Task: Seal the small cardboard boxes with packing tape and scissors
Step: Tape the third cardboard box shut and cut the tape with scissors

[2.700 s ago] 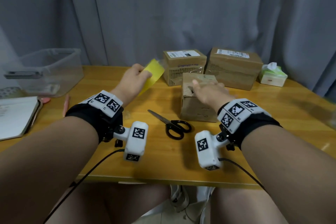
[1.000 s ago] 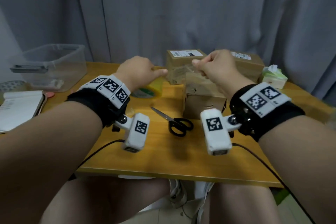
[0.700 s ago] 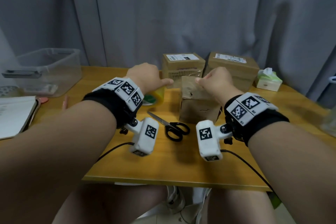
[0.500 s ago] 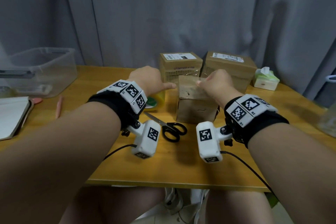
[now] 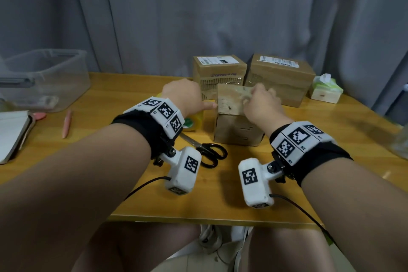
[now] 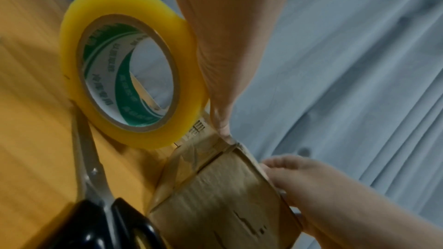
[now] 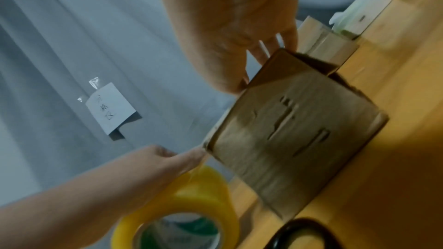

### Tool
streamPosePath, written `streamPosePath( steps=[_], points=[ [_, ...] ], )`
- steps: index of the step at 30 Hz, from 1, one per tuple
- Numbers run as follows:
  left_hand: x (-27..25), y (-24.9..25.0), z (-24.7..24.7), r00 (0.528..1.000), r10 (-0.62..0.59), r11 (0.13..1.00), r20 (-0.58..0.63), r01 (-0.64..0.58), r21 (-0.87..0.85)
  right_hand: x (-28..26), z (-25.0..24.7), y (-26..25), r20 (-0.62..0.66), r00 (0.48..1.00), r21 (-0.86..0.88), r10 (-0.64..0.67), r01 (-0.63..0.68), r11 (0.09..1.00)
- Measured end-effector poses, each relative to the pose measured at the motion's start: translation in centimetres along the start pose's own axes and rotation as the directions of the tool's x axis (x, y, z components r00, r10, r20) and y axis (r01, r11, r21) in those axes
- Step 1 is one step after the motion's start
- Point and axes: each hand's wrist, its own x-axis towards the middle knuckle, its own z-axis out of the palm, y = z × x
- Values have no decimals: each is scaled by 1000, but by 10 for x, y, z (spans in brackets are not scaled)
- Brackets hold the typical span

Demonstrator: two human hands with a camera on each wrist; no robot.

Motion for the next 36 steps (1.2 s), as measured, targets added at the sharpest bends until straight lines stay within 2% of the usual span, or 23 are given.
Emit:
streamPosePath(
  steps=[2,6,10,11,13,15,19,21,23,26,29,32,36],
  points=[
    [0,4,1,1000,6,1000,-10,-5,20,-1,10,-4,75,997,-2,-2,3,1000],
    [0,4,2,999,21,1000,-28,-20,18,-1,16,-6,113,993,-45,17,-12,999],
    [0,5,3,998,35,999,-44,-36,-15,8,7,2,161,987,25,-18,14,1000],
    [0,5,3,998,44,999,-51,-45,-17,10,5,3,153,988,6,-21,20,1000],
    [2,7,3,996,59,998,-71,-61,-32,9,5,-2,146,989,-138,-14,34,990],
    [4,7,4,993,71,995,-90,-77,-64,5,8,-13,182,983,-254,-10,57,966],
    [7,0,4,988,130,981,-87,-141,-135,-4,18,-20,267,963,-285,-25,104,953],
    [7,-12,2,980,184,960,-79,-197,-202,-3,16,-16,274,961,-282,-30,110,953],
    [1,-27,2,971,222,911,-86,-238,-338,-3,14,-14,284,958,-286,-25,110,952],
    [-10,-43,8,968,245,840,-61,-243,-485,-2,14,-15,285,958,-303,-20,110,947],
    [-17,-42,11,975,223,856,-21,-206,-475,1,15,-18,287,958,-323,-16,113,940],
    [-15,-34,-3,993,110,860,-53,-121,-496,4,14,-19,292,956,-329,-15,115,937],
    [-10,-31,-14,993,102,952,50,-83,-294,5,15,-19,295,955,-320,-21,119,940]
  ],
)
